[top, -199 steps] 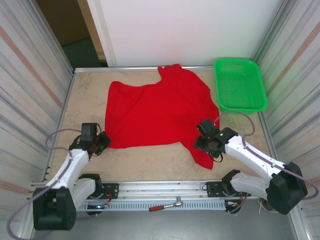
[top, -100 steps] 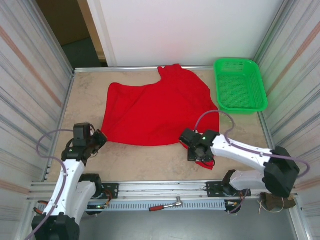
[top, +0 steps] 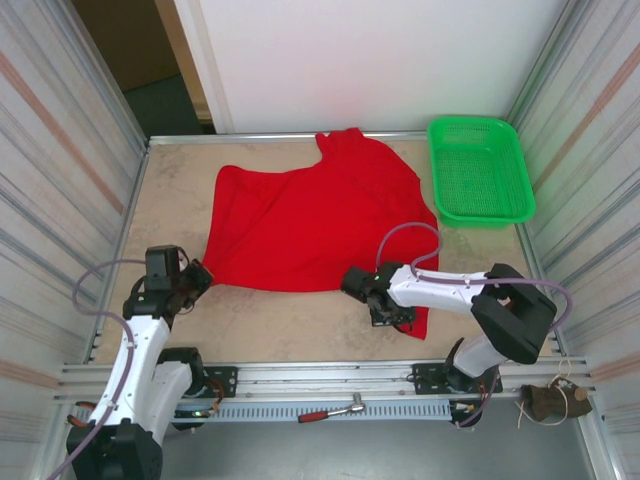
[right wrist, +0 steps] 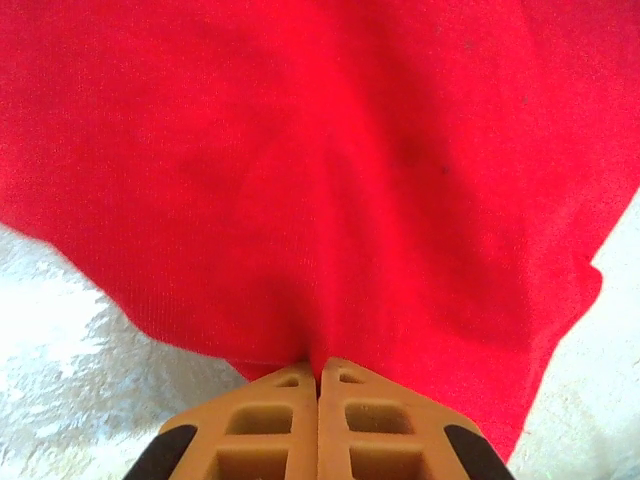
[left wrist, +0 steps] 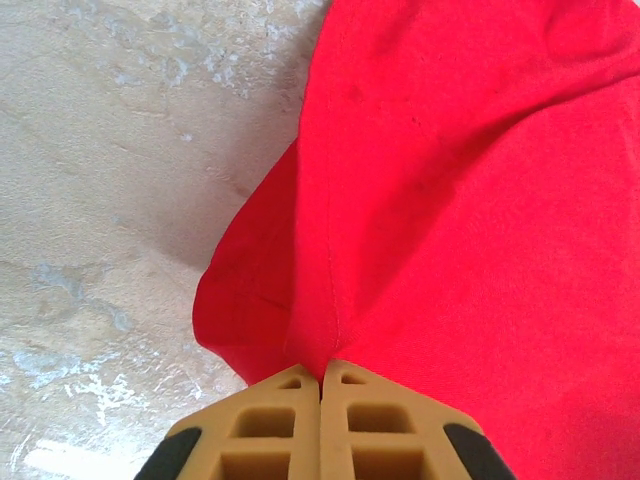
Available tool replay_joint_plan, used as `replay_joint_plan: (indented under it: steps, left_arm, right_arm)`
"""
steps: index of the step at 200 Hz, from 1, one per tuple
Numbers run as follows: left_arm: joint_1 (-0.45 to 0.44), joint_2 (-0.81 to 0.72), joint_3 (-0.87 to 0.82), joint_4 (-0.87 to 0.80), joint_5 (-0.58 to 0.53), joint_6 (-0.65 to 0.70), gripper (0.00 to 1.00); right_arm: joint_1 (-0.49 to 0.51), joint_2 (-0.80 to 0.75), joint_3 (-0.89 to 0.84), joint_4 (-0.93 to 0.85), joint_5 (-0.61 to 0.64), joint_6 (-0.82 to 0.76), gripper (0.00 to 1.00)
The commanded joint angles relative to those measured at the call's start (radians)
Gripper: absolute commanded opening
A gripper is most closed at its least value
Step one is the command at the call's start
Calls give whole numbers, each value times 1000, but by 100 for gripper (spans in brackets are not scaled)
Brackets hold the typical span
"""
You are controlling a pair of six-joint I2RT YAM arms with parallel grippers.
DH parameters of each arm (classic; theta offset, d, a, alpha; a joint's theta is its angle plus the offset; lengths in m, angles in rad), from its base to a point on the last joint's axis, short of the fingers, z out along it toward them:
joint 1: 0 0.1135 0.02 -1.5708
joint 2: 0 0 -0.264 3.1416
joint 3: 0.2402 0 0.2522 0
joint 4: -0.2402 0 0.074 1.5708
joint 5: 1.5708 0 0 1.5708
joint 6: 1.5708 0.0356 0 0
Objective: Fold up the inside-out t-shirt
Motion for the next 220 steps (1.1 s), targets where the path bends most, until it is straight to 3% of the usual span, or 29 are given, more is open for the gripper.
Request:
replay_joint_plan:
  steps: [1,53,104,128,132,136,140,150,174,220]
  left_arm:
    - [20,6,25,-2,18,29,0]
    - [73,15,58,-19,47,70,0]
    - [92,26,98,-40,51,115,0]
    - [94,25,117,-62,35,146,0]
    - [95,25,119,-65,33,150,0]
    - [95,25,121,-68,29,153,0]
    - [95,25,122,-70,26,158,0]
    - [100,27,127,-76,21,163,0]
    - [106,27,138,-83,10,180,0]
    - [110,50,155,-87,-6,212,0]
  right_arm:
    - [3,-45,-23,-10,3,15,0]
    - [3,-327,-1,-147,-10,49,0]
    - [12,-516,7,-197,-183,73,0]
    - [14,-594,-2,-228,-188,99,0]
    - [12,-594,-3,-237,-179,103,11]
    - [10,-591,-4,-249,-171,107,35]
    - [6,-586,-2,-259,-158,116,51]
    - [7,-577,2,-308,-114,161,66]
    - [-5,-616,-32,-327,-55,254,67]
    - [-152,-672,-147,-214,-126,231,62]
